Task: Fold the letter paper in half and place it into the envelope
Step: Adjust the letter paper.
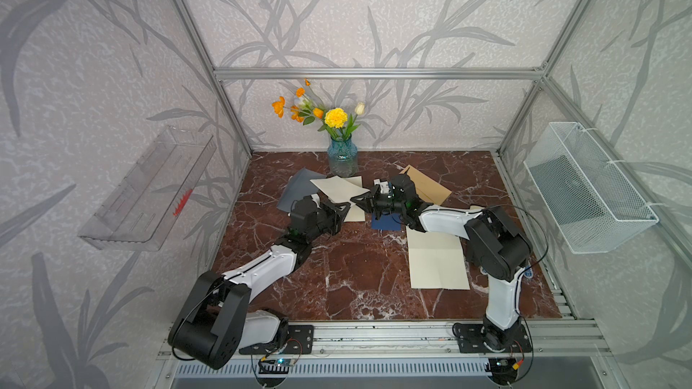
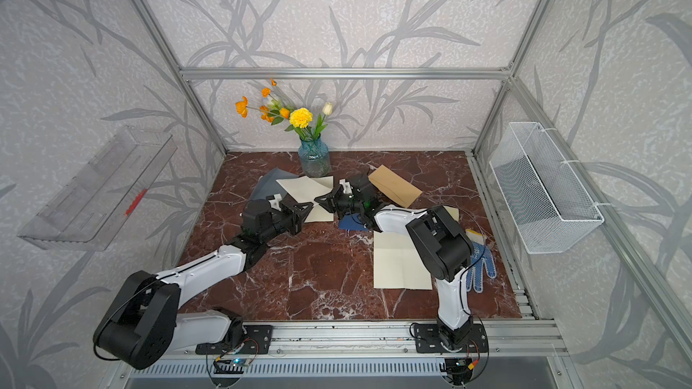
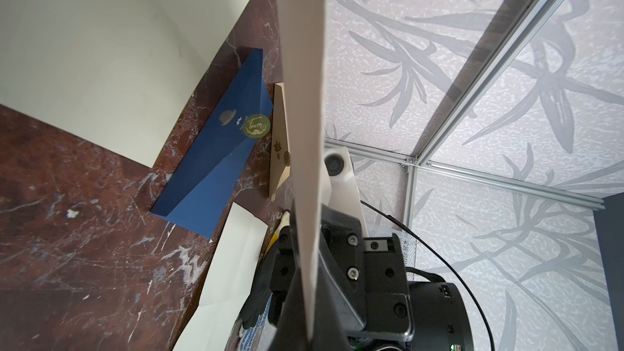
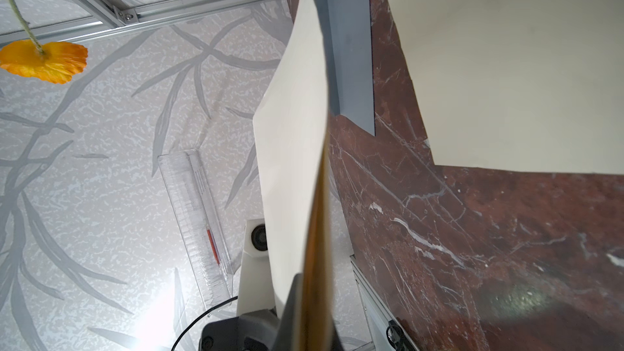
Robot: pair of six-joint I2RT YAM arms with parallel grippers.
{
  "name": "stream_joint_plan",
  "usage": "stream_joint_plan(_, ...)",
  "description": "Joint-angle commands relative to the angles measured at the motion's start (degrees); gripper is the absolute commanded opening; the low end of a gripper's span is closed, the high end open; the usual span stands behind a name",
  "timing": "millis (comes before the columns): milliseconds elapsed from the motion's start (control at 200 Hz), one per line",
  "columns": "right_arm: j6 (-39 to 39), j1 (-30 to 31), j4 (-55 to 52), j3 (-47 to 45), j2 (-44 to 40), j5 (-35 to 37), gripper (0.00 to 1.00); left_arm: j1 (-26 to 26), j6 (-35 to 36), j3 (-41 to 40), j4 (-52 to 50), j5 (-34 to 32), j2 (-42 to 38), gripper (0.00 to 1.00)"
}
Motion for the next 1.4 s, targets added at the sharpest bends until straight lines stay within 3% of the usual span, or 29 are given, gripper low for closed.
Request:
stream_joint_plan(0, -0.56, -0.53, 2.07, -0.09, -0.58, -0.6, 0.0, 0.03, 0.6, 0.36, 1.77, 0.1, 0.43, 0.12)
stream_joint_plan(35, -0.65, -0.69, 2.08, -0.46, -0.87, -0.89, 0.0, 0.22, 0.99, 0.52, 1.14, 0.01, 0.29, 0.26)
stream_joint_plan(95, -0.94, -0.8, 2.08, -1.0, -1.54, -1.59, 0.0, 0.65, 1.5, 0.53, 0.01, -0.58, -0.28, 0.61)
stream_joint_plan(135, -1.23, -0.91, 1.79, -1.45, -2.06, -2.03, 0.0, 1.05, 1.76, 0.39, -0.47, -1.14, -0.67, 0.74)
stream_joint_plan(350, -2.26, -0.88, 0.54, -5.18, -6.53, -4.07, 0.0, 3.96, 2.96, 0.26, -0.44, -1.11, -0.34, 0.77)
stream_joint_plan(475, -3.21, -0.88, -0.89, -7.23, -9.45, -4.87, 0.0, 4.89, 3.8, 0.52, -0.29, -0.93, 0.16, 0.74)
stream_joint_plan(670, -4.6, -0.88, -2.32, -7.53, -10.54, -5.85, 0.0, 4.72, 4.41, 1.38, 0.57, 1.11, 1.58, 0.53)
stream_joint_plan(785, -4.86, -0.85, -2.38, -6.94, -9.71, -6.03, 0.0, 4.45, 4.42, 2.05, 1.57, 1.99, 2.21, 0.45)
stream_joint_plan(955, -7.91, -1.55, -6.38, -4.42, -9.64, -7.17, 0.0, 4.49, 4.24, 2.39, 2.2, 2.7, 2.62, 0.12)
stream_joint_plan(990, -10.05, -2.38, -9.54, -3.32, -10.19, -7.83, 0.13, 4.74, 4.4, 2.36, 2.16, 2.75, 2.44, 0.07)
stream_joint_plan(1075, -18.65, -5.06, -24.06, 0.38, -12.9, -7.84, 0.67, 5.6, 5.58, 2.48, -0.07, 2.58, 1.05, 0.04)
stream_joint_plan(1140, -28.7, -7.23, -39.46, 6.03, -14.36, -6.32, 0.88, 6.86, 8.27, 3.44, -5.25, 3.69, -0.44, 0.0)
stream_joint_plan(1210, -40.58, -8.3, -57.63, 14.82, -13.52, -2.08, 0.99, 8.02, 12.19, 4.82, -12.33, 4.72, -2.11, 0.0)
stream_joint_plan(1305, -51.42, -8.33, -74.62, 25.7, -9.15, 4.83, 0.99, 8.76, 18.68, 7.24, -23.1, 4.98, -3.89, 0.0)
stream_joint_plan(1395, -57.41, -8.34, -82.3, 33.11, -3.92, 10.42, 0.99, 9.12, 22.39, 8.65, -29.5, 4.33, -5.43, 0.0)
